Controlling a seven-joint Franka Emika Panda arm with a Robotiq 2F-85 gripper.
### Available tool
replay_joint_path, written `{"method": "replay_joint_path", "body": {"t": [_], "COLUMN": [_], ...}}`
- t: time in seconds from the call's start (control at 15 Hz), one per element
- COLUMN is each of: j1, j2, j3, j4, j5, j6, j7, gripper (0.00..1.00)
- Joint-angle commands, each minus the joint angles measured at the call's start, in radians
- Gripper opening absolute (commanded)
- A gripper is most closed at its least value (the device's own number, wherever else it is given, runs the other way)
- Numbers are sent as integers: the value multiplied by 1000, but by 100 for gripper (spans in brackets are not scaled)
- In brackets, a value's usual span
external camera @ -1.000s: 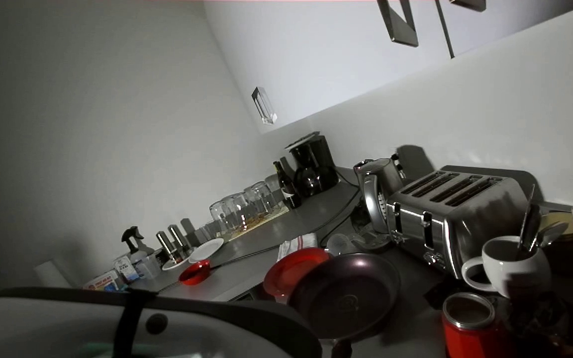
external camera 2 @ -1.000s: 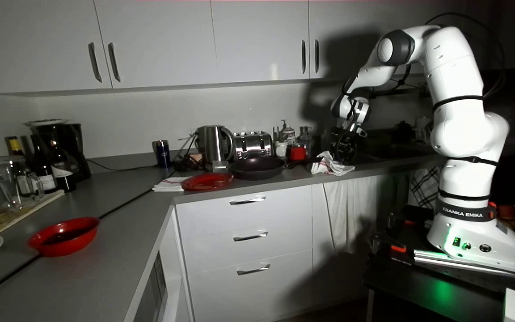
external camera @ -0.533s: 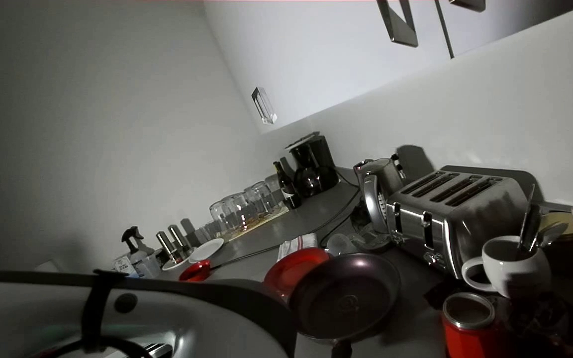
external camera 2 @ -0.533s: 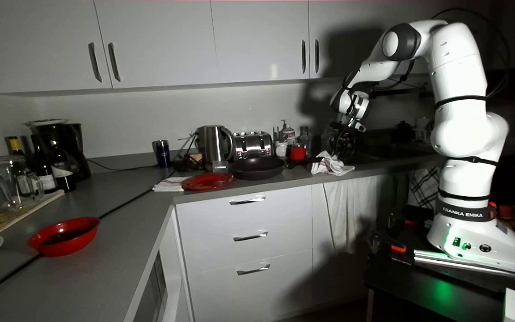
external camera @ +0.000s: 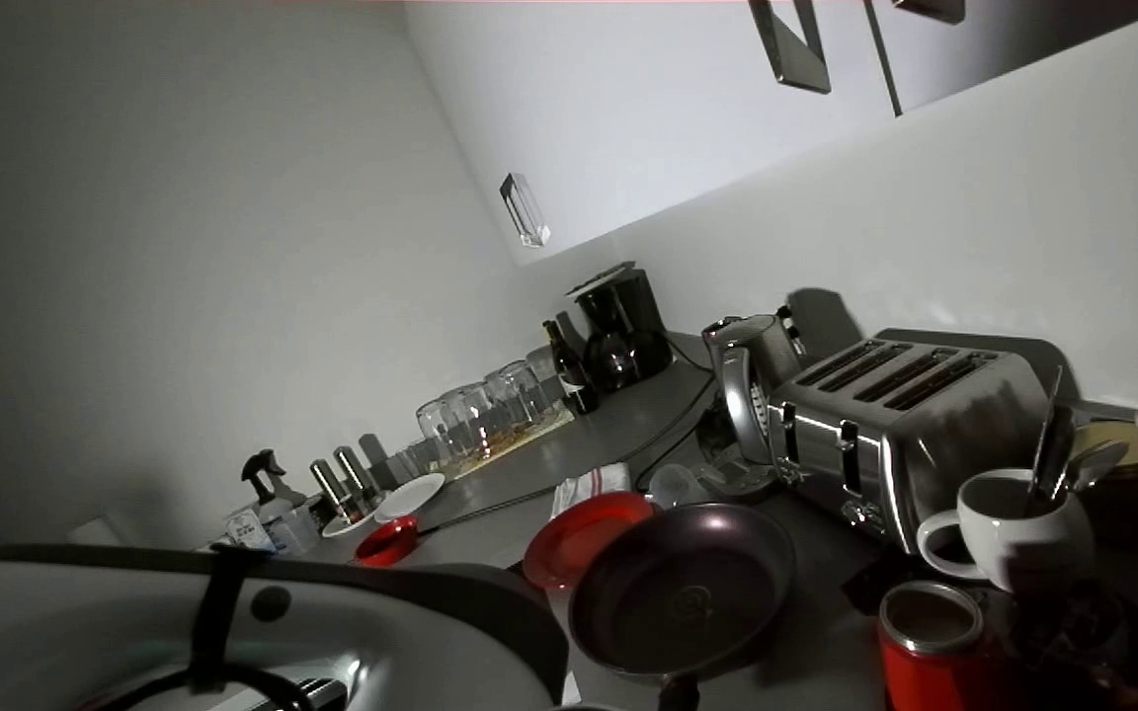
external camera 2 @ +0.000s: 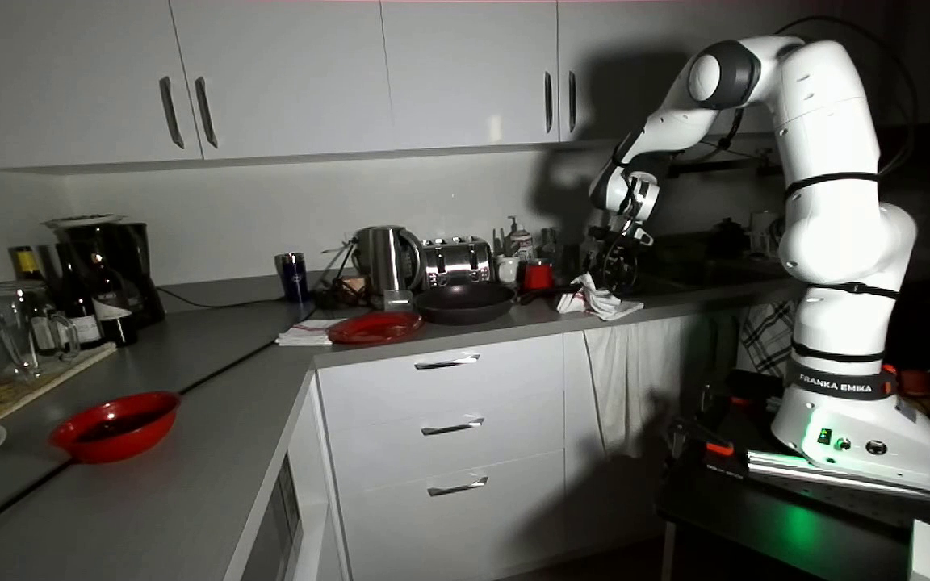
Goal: Use the white towel to wipe the right side of the countertop
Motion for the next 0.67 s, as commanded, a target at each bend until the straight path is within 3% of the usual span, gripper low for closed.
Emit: {"method": "replay_joint_path", "body": {"t": [0.0, 0.27, 0.33, 0.47, 0.6], "j1": [4, 6, 6, 2, 1], "j2": [-13, -15, -8, 3, 9], "j3": [-3, -5, -5, -4, -3], "j4": [-25, -28, -25, -18, -16], "j5": [-22, -49, -55, -66, -72], "j6": [18, 37, 37, 27, 27], "j7": [-14, -11, -9, -7, -7], "gripper": [100, 100, 75, 68, 53]}}
